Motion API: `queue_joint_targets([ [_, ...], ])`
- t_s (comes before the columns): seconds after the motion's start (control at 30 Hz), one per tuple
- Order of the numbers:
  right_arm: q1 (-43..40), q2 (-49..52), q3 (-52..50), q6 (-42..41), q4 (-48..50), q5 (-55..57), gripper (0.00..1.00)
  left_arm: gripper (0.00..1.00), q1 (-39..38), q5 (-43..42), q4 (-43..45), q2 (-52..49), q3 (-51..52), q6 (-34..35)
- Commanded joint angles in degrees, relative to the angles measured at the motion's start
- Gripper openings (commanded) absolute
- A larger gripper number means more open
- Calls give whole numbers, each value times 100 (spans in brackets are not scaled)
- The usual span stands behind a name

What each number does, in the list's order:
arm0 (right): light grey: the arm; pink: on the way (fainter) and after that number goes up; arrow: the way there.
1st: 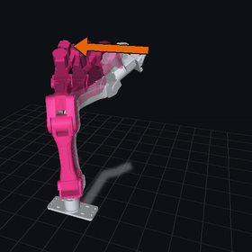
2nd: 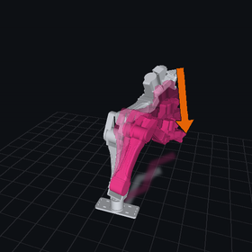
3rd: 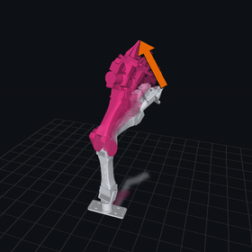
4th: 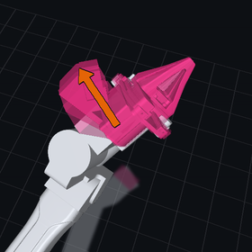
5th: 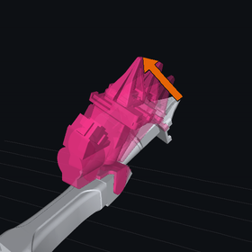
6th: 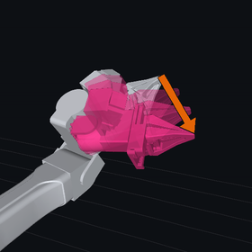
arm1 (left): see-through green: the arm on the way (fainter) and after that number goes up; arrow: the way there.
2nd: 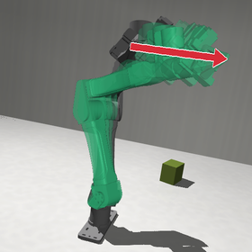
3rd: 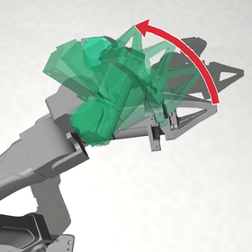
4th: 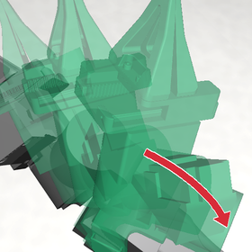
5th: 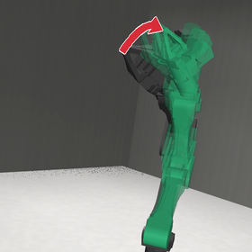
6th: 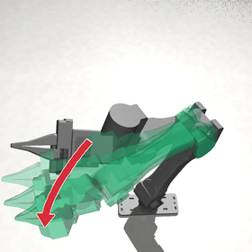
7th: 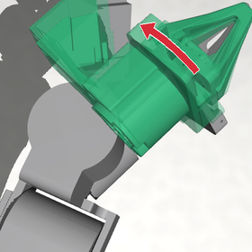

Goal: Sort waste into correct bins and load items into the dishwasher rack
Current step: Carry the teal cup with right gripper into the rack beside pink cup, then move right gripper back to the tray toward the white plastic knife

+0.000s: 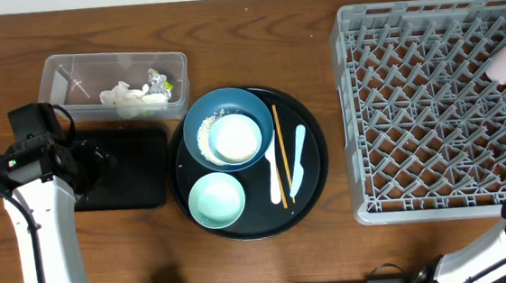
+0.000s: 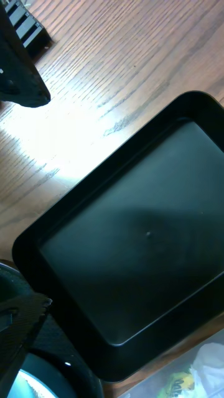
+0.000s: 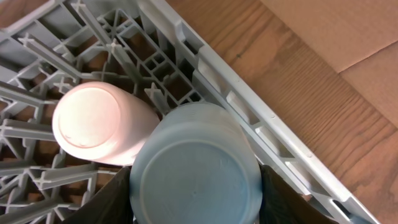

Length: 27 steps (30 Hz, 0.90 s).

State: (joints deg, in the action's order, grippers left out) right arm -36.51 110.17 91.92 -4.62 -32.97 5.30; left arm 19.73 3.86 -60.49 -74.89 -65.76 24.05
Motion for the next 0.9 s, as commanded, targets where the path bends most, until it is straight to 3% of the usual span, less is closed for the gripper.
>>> queue_joint_targets([
  [0.0,-11,74,66,-92,44,96,10,96,24,68,-33,-35,2,48],
  [0.07,-28,76,66,-90,46,94,11,96,24,68,-33,-35,2,48],
  [0.13,-33,76,66,-92,50,92,18,96,24,68,-33,-35,2,48],
  [0.23,-33,76,66,-92,68,90,68,96,24,68,-33,-35,2,48],
  [0.27,-33,76,66,-90,68,90,79,96,24,68,-33,-35,2,48],
  [0.37,-33,74,66,-90,63,87,94,96,24,68,-35,-35,2,48],
  [0.47,-28,72,68,-87,59,2,99,96,24,68,-35,-35,2,48],
  [0.87,367,-678,70,186,-610,-946,99,96,24,68,-35,-35,2,46],
])
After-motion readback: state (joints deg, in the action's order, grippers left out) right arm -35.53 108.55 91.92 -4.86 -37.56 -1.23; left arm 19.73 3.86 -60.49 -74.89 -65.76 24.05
